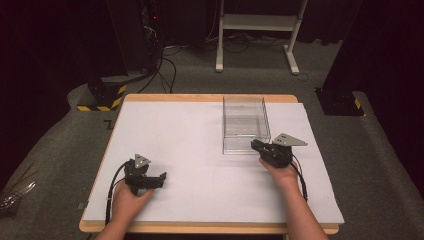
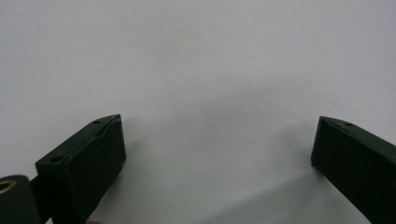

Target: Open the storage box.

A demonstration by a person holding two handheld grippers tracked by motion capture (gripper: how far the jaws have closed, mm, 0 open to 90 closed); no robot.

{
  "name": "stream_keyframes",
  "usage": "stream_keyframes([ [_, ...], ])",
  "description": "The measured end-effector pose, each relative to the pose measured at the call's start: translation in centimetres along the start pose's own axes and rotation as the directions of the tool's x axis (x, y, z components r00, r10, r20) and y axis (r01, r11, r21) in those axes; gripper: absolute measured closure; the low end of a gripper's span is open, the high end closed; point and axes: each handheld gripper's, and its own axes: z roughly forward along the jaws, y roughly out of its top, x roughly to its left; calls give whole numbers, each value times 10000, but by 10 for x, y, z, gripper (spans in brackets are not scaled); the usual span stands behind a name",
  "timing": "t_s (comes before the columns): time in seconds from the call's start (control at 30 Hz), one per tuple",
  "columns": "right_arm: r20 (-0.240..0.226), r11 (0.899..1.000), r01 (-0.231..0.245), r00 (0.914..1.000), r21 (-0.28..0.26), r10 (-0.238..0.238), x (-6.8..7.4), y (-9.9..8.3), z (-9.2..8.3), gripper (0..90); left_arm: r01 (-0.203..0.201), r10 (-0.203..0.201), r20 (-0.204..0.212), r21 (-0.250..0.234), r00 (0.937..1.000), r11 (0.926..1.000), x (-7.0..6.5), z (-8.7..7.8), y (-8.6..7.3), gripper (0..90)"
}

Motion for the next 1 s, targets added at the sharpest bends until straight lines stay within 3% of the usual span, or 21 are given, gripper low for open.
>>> stream_keyframes([
  [0.4, -129, 9999, 86, 9999, -107, -87, 8, -9, -15, 822, 0, 0, -1, -2, 10000, 10000, 0, 0, 0, 32],
  [0.7, -549, 9998, 149, 9984, -162, -158, 6, -3, -5, 703, 2, -2, -2, -2, 10000, 10000, 0, 0, 0, 32],
  [1.0, -793, 9990, 446, 9959, 39, -442, 5, -3, 2, 695, 1, -1, -2, -3, 10000, 10000, 0, 0, 0, 32],
])
